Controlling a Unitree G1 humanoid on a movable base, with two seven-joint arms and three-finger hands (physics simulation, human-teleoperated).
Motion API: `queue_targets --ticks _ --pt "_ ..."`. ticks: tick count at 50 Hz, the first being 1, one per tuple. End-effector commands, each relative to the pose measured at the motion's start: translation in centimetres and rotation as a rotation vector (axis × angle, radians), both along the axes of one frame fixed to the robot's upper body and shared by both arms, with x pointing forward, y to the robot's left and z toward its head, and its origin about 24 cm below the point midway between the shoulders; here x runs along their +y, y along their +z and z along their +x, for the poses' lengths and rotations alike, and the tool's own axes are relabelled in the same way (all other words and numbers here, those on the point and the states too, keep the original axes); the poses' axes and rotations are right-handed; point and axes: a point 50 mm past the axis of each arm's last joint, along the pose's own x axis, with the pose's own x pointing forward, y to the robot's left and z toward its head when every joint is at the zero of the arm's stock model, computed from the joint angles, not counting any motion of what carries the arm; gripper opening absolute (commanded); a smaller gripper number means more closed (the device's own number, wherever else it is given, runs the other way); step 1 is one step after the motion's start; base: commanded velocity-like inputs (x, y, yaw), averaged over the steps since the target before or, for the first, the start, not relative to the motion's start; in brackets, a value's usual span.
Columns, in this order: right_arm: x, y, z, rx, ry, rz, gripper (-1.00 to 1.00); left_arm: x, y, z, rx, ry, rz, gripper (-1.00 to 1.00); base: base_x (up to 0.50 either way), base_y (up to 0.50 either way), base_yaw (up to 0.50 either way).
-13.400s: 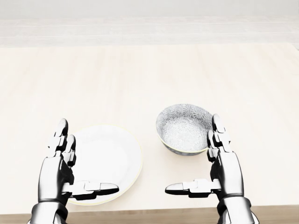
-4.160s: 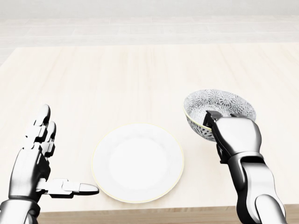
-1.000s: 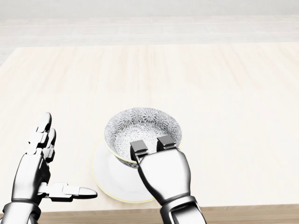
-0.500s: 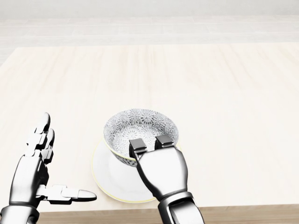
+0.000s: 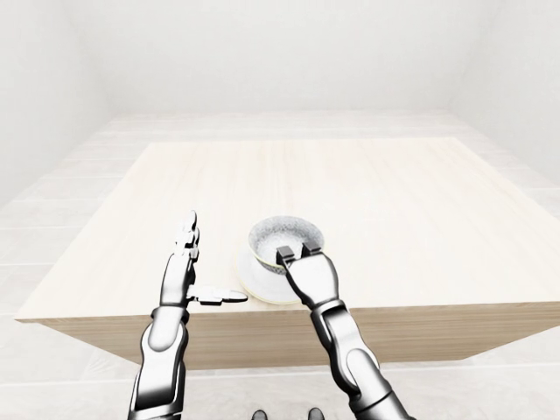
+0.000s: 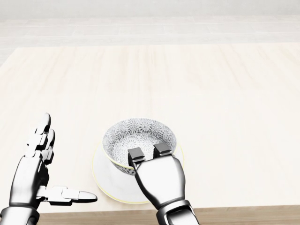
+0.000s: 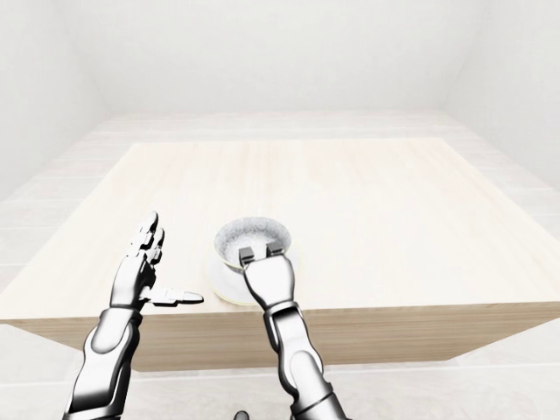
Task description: Put the bowl on the plate.
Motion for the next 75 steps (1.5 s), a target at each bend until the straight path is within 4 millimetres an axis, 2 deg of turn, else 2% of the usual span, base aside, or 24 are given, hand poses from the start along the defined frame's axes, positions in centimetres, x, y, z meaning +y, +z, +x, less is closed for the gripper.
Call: queue_targets --ticks 1,48,75 --pt "0.2 -0.1 -0.5 -0.023 0.010 0.016 -0.73 0.0 -0.1 0.3 0.005 0.001 0.002 1.00 0.00 0.00 0.00" --pt "0.2 -1.7 -0.1 0.012 0.004 0.015 -0.73 0.1 -0.1 0.2 0.001 0.003 -0.001 1.00 0.00 0.00 0.00" --pt "0.1 -1.9 0.1 0.019 0.000 0.008 -0.69 0.1 -0.1 0.1 0.000 0.005 0.003 1.00 0.00 0.00 0.00"
